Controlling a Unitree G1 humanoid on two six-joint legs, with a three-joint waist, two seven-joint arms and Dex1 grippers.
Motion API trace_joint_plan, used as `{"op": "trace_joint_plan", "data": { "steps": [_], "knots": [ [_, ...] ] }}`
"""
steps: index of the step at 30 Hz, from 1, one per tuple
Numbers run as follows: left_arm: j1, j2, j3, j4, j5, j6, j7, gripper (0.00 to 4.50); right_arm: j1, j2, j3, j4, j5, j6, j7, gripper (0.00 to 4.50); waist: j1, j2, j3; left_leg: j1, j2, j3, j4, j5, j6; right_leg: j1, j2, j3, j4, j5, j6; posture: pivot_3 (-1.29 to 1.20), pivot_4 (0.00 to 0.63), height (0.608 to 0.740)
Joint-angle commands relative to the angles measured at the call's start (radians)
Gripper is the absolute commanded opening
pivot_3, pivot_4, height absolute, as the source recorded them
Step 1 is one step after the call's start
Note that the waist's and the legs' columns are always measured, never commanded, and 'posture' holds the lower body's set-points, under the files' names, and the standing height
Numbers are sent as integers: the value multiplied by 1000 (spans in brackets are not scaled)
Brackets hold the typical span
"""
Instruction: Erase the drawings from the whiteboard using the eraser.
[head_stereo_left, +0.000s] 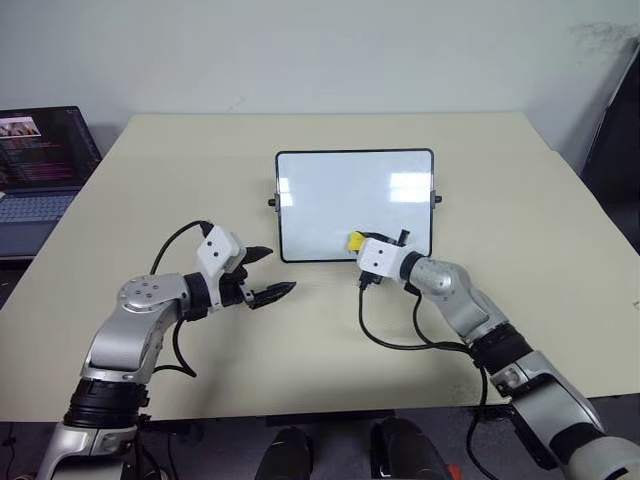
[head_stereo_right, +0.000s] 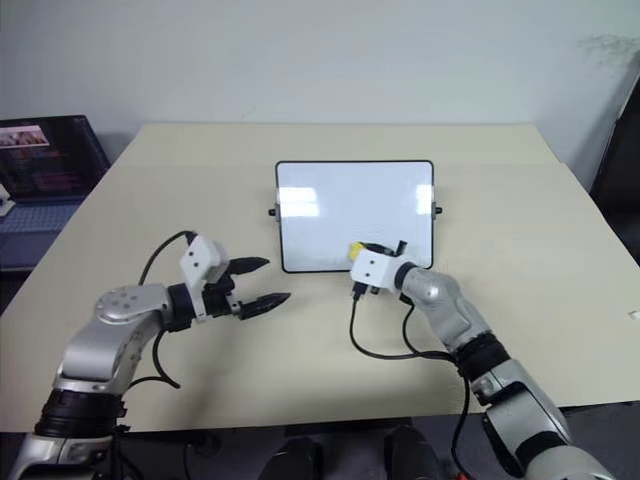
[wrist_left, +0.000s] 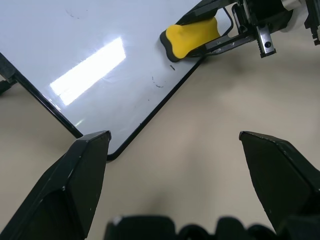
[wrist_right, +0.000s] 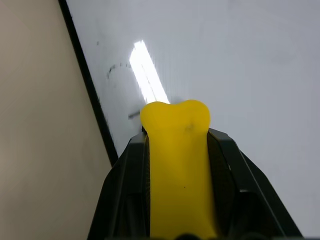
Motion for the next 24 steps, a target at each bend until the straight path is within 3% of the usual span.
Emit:
{"op": "trace_joint_plan", "data": {
  "steps": [1,24],
  "knots": [
    [-20,5,7,-23,-10,-5,-5,4500,31,-56,-33,61,-20,35,-5,1203,0,0,0,1,0,1,0,1,0,0,0,0,0,1,0,0,150,740],
    [-43,-8,0,-25,-16,0,-9,4500,-145,206,75,148,-93,-16,-32,1200,-41,0,0,4,6,9,-3,2,2,-3,13,5,-1,7,-7,0,150,740]
  ]
}}
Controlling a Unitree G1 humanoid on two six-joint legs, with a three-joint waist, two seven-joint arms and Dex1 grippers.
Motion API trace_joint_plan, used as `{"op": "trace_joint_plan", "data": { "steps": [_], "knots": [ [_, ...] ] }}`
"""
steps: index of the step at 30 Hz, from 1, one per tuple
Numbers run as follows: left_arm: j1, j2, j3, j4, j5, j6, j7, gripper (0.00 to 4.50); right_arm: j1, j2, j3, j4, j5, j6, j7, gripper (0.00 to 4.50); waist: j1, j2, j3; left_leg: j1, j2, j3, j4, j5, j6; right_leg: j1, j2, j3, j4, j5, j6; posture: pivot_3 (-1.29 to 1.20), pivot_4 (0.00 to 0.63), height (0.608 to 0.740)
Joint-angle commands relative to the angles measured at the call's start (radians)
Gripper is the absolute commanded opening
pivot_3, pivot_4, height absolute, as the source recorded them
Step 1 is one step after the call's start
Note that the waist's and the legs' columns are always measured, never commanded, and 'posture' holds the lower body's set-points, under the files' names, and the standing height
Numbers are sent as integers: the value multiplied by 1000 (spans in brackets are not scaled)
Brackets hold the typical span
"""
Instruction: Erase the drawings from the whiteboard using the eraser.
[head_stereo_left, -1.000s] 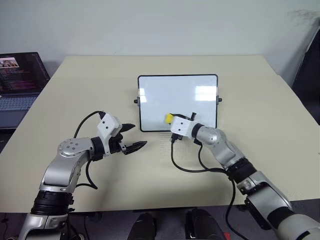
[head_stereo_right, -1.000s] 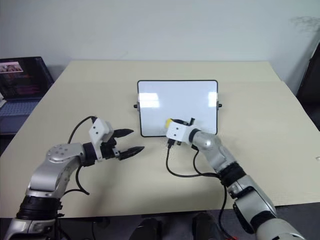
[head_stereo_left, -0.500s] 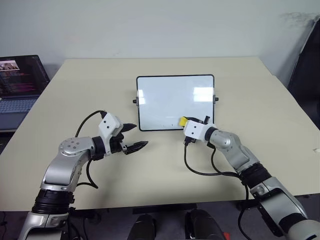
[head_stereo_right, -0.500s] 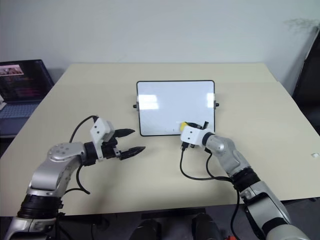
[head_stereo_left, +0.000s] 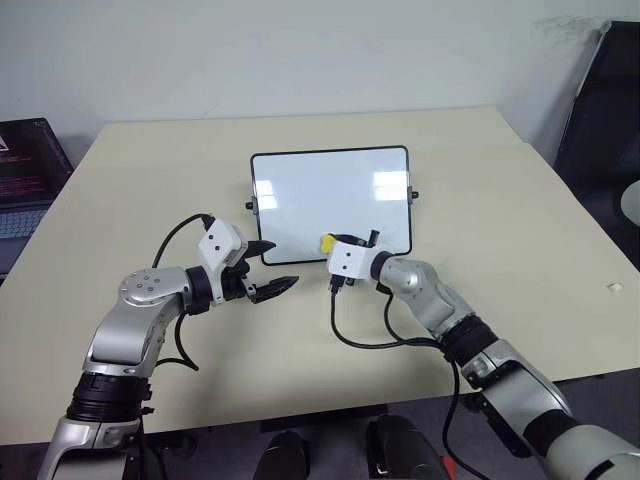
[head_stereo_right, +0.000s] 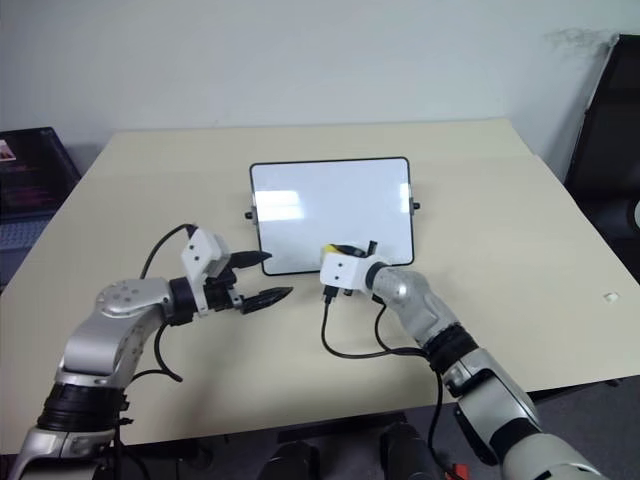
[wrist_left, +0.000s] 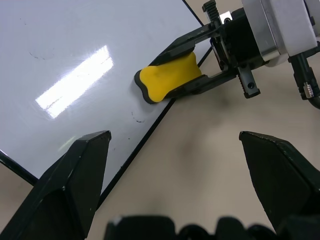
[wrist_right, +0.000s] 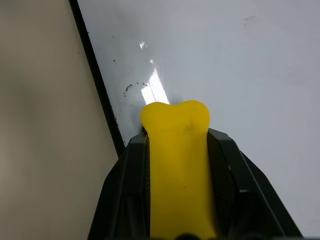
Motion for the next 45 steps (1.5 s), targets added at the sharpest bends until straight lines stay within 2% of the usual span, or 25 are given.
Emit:
{"op": "trace_joint_plan", "data": {
  "steps": [1,10,14,18,24,28,37,45],
  "knots": [
    [-11,-1,1,-23,-12,-6,-8,4500,-30,30,16,10,-14,-1,-5,1200,0,0,0,0,0,0,0,0,0,0,0,0,0,0,0,0,150,740],
    [-13,-2,3,4,-10,-13,-15,4500,-85,107,48,83,-32,-6,-20,1197,1,0,0,-7,0,-2,0,0,0,-6,0,-1,-1,3,-5,0,150,740],
    [-7,4,11,24,-4,-21,-17,4500,-76,72,36,94,-35,-5,-22,1197,3,0,0,-7,0,-2,0,0,-1,-6,0,-1,-1,3,-5,0,150,740],
    [-1,6,12,29,-2,-22,-16,4500,-41,-10,11,57,-30,-4,-4,1197,16,1,0,-7,0,-2,0,0,-1,-5,0,-2,-2,3,-5,0,150,740],
    [4,-3,8,26,-4,-20,-10,4500,47,-181,-39,-63,-11,1,32,1197,38,1,0,-7,-1,-3,1,0,-1,-4,-1,-3,-2,0,-1,0,150,740],
    [3,-5,7,45,-1,-30,-15,4500,82,-233,-65,-141,9,-1,48,1196,36,1,0,-7,-1,-3,1,0,-1,-3,-1,-3,-2,0,0,0,150,740],
    [-19,-20,-2,41,-5,-17,-9,4500,96,-158,-189,-476,182,32,88,1196,22,1,1,-9,0,-2,0,0,-1,-6,0,-2,-2,1,-2,0,150,740],
    [-45,-32,-12,-77,-8,55,44,4500,199,-175,-339,-710,299,191,102,1196,36,1,1,-11,0,-3,-1,-2,-2,-6,-2,-3,-5,2,-3,0,150,740]
  ]
}}
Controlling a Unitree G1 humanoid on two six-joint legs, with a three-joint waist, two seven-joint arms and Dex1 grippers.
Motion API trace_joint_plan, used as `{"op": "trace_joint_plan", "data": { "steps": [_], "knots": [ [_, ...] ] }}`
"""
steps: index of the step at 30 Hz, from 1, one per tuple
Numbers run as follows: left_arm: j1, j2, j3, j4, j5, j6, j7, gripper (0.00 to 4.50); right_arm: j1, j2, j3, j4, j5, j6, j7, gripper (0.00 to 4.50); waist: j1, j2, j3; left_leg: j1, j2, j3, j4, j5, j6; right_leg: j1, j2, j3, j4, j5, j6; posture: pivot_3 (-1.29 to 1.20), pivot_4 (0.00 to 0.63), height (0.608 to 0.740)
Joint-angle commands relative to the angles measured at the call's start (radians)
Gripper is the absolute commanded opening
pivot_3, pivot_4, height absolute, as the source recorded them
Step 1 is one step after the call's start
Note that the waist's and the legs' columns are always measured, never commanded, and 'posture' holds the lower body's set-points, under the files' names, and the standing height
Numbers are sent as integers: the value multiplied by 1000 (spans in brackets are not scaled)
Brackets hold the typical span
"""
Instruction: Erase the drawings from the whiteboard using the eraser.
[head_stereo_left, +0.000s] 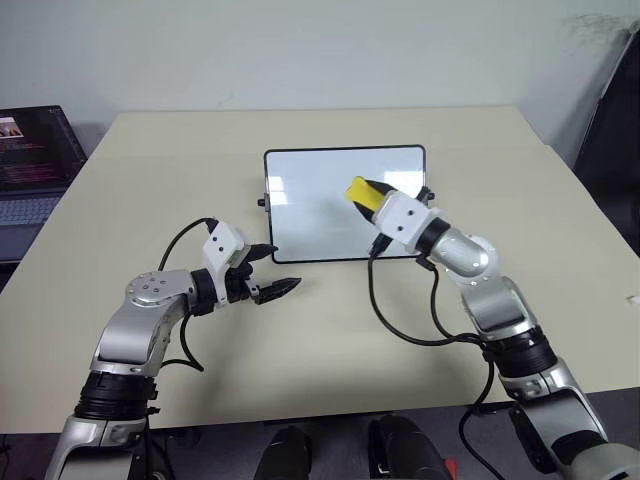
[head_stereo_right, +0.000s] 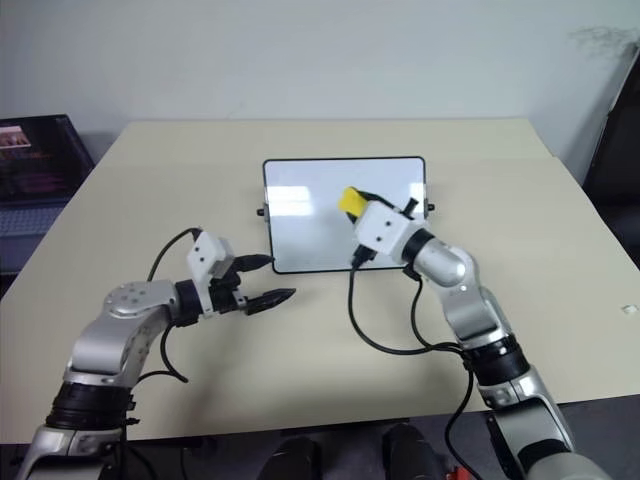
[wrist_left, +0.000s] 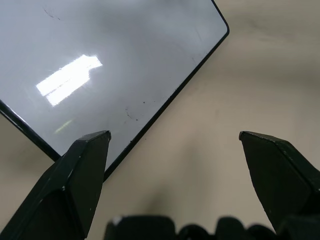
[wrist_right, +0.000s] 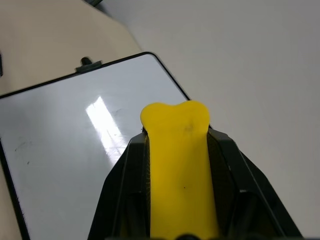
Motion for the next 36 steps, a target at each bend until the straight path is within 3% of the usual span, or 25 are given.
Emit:
{"op": "trace_joint_plan", "data": {
  "steps": [1,9,15,26,35,36],
  "knots": [
    [-42,-12,-7,-97,-9,33,42,4500,52,-24,-96,-128,56,78,-7,1196,7,0,0,0,0,0,0,0,0,0,0,0,0,0,0,0,150,740],
    [-139,-65,-72,-182,-29,98,56,4500,252,-144,-245,-213,58,175,-30,1195,7,0,0,0,-1,1,0,0,0,1,0,0,-1,-1,2,0,150,740],
    [-228,-100,-157,-148,-42,77,-33,4500,343,-96,-346,-255,124,371,-86,1195,1,0,0,1,-1,3,0,0,0,1,1,2,0,-3,5,0,150,740],
    [-332,-135,-302,36,41,-87,-223,4500,292,13,-446,-196,250,684,-191,1195,2,1,1,1,-1,3,1,0,0,1,2,3,0,-3,5,0,150,740],
    [-342,-176,-305,51,62,-106,-222,4500,226,46,-497,-102,340,720,-244,1195,2,2,1,1,-1,3,1,0,0,1,2,2,0,-3,5,0,150,740],
    [-337,-174,-301,48,64,-106,-221,4500,226,42,-494,-94,343,713,-244,1545,2,2,2,1,-1,3,1,0,0,1,2,2,0,-3,5,0,150,740]
  ]
}}
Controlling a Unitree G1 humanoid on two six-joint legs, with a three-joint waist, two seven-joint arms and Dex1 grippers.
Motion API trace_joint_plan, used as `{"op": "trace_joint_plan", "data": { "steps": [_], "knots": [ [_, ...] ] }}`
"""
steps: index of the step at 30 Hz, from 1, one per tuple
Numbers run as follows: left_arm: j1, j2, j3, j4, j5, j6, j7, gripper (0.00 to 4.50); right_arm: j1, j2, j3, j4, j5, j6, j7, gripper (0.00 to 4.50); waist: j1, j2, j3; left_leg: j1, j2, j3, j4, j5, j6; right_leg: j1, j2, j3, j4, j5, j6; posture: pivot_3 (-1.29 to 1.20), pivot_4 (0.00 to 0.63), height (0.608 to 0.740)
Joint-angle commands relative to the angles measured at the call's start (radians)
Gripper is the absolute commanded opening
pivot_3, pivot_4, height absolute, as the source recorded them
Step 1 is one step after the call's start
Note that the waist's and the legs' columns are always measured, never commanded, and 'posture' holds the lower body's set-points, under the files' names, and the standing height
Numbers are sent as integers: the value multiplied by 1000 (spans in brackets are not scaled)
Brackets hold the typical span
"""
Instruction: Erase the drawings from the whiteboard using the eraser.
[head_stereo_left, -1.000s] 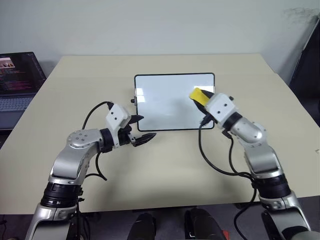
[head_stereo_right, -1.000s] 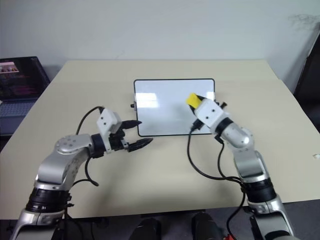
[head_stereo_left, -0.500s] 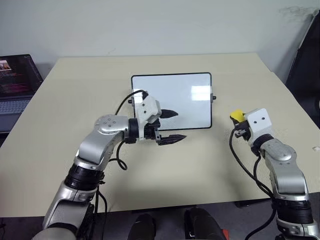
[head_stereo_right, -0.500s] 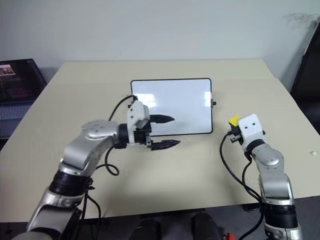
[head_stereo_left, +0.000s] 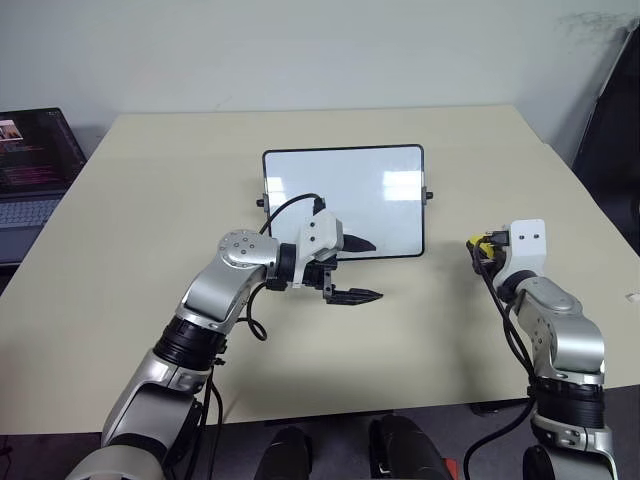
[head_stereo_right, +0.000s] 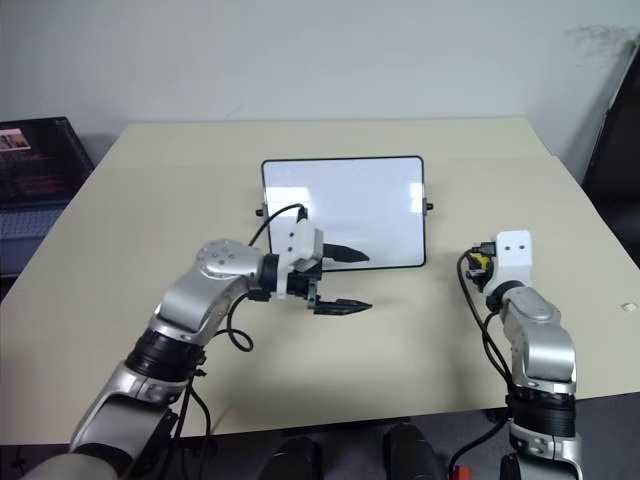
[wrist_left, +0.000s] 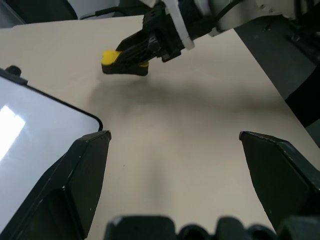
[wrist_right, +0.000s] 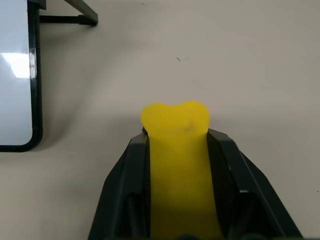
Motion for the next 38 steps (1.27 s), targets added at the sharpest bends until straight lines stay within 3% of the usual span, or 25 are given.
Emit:
{"op": "trace_joint_plan", "data": {
  "steps": [1,2,8,9,14,17,22,29,38],
  "knots": [
    [-11,0,8,-16,6,-17,5,4500,-19,-12,-18,5,26,-18,-9,1915,0,0,0,0,0,0,0,0,0,0,0,0,0,0,0,0,150,740],
    [-7,1,9,-19,8,-15,7,4500,-19,-16,-16,9,29,-21,-10,2119,0,0,0,0,0,0,0,0,0,0,0,0,0,0,0,0,150,740],
    [35,18,34,-46,6,-3,43,4500,-26,-33,-6,55,34,-68,-16,4339,0,1,0,0,0,0,0,0,0,0,0,0,0,0,0,0,150,740],
    [44,19,46,-51,5,-2,60,4500,-29,-28,-7,48,45,-88,-10,4465,0,1,0,0,0,0,0,0,0,0,0,0,0,0,0,0,150,740],
    [117,19,177,-103,-34,62,211,4500,1,-16,9,-90,119,-164,55,4465,-5,2,1,0,0,0,0,0,0,0,0,0,0,0,0,0,150,740],
    [289,-5,353,-243,-100,165,383,4500,77,12,76,-235,112,-253,61,4465,-18,2,1,0,2,-1,-1,0,1,-1,0,0,1,0,0,0,150,740],
    [565,-108,484,-456,-87,199,630,4500,212,70,158,-284,81,-422,41,4465,-13,2,1,0,5,-3,-1,-2,1,0,-4,1,0,-2,2,0,150,740],
    [692,-215,549,-519,60,116,922,4500,320,74,158,-206,149,-553,126,4465,10,1,1,2,-1,-5,2,-2,0,6,-11,-1,-1,-4,5,0,150,740],
    [748,-254,518,-521,140,73,1030,4500,380,35,186,-250,141,-480,118,4465,6,1,1,2,-1,-3,1,-2,0,5,-10,-1,-1,-4,6,0,150,740]
  ]
}}
